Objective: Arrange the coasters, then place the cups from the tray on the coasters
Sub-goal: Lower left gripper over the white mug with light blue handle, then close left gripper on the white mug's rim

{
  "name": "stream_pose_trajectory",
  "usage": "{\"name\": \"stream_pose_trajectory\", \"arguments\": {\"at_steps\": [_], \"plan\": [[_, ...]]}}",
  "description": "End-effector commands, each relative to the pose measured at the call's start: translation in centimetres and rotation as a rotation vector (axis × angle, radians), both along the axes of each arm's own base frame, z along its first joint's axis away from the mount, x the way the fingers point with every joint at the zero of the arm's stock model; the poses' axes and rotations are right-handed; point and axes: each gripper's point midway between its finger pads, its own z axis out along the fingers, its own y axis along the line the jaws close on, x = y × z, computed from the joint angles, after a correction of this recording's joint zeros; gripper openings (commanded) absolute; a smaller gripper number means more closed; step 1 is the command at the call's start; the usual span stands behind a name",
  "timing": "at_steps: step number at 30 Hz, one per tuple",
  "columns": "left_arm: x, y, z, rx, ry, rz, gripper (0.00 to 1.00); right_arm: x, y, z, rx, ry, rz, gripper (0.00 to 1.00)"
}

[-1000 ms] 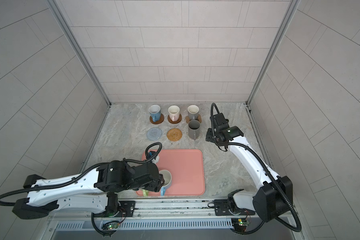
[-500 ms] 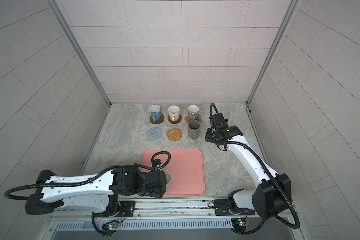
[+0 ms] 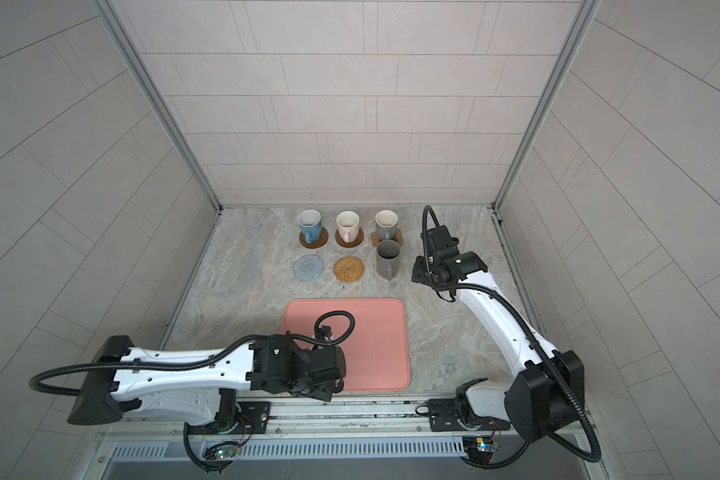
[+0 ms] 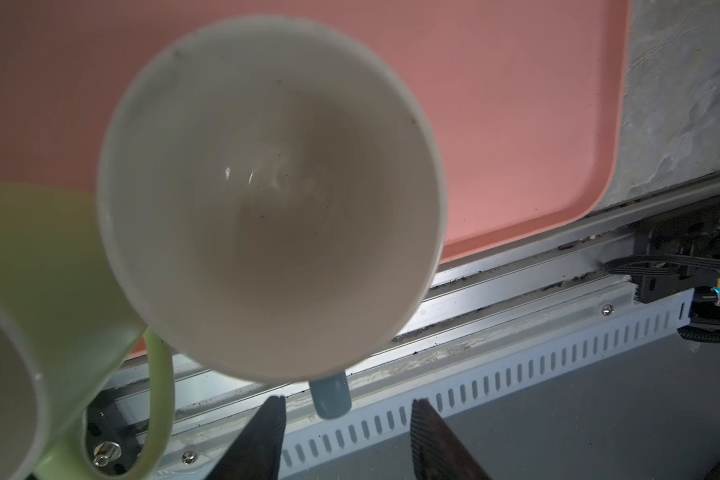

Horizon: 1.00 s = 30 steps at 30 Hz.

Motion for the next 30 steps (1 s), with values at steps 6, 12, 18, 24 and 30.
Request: {"name": "stream_pose_trajectory", "arguments": {"at_steps": [6, 12, 18, 24, 30], "plan": [[0.2, 0.4, -1.1, 0.056, -0.011, -0.007, 0.48, -0.5, -0.7, 1.0, -0.001, -0.021, -0.025, 0.5], [0.9, 0.6, -1.4, 0.078, -0.037, -0.001, 0.44, -0.5, -0.9, 1.0, 0.0, -0.023, -0.035, 0.5], [1.6, 0.7, -1.7, 0.098, -0.05, -0.008, 0.39, -0.5, -0.9, 1.0, 0.001, -0.019, -0.041, 0.5], [2.8, 1.0, -1.8, 0.115, -0.072, -0.008, 0.36, -0.5, -1.0, 0.9, 0.0, -0.018, -0.047, 0.5], [3.7, 1.2, -1.9, 0.139, -0.083, -0.031, 0.33, -0.3, -1.0, 0.9, 0.004, -0.02, -0.056, 0.5]]}}
